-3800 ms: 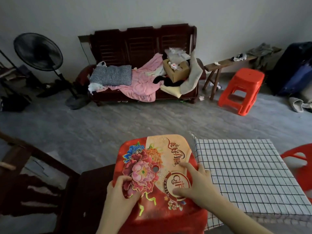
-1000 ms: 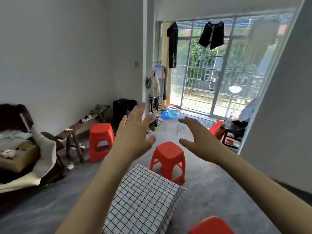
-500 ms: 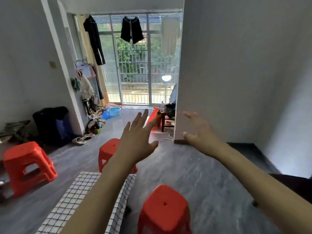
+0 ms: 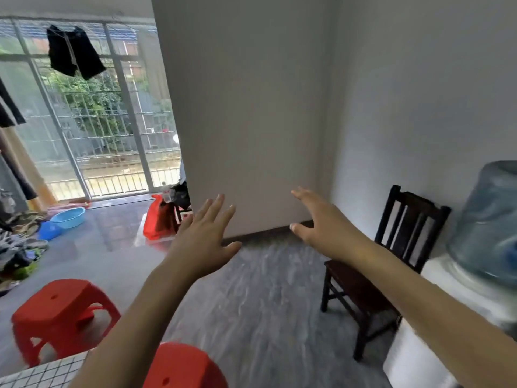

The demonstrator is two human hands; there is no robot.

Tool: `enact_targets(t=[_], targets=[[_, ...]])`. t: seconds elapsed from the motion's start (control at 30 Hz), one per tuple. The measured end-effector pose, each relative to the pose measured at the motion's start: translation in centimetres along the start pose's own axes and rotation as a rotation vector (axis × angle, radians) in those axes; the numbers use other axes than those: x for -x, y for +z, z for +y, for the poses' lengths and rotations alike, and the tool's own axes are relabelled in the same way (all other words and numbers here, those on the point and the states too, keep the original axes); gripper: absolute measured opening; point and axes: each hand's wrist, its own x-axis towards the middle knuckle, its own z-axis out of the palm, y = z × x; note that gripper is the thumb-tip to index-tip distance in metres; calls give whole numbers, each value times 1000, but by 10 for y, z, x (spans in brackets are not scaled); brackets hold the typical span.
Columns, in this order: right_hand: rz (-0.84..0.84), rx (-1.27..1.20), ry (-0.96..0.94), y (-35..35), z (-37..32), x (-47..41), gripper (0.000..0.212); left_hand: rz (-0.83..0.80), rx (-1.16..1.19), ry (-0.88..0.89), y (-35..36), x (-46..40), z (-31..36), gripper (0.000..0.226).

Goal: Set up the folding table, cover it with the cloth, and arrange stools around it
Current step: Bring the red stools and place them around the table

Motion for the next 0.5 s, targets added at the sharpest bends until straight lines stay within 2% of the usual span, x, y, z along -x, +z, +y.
enact_targets(t=[0.23, 0.37, 0.5], targets=[[-23, 76, -32, -15, 47, -37, 73, -15, 28, -1, 34, -58, 46, 75], [-59, 115, -39, -7, 66, -71, 75, -20, -5, -31, 53, -87, 35, 74], [-184, 287, -41, 22, 81, -114, 81, -40, -29, -68, 74, -122, 13, 73]])
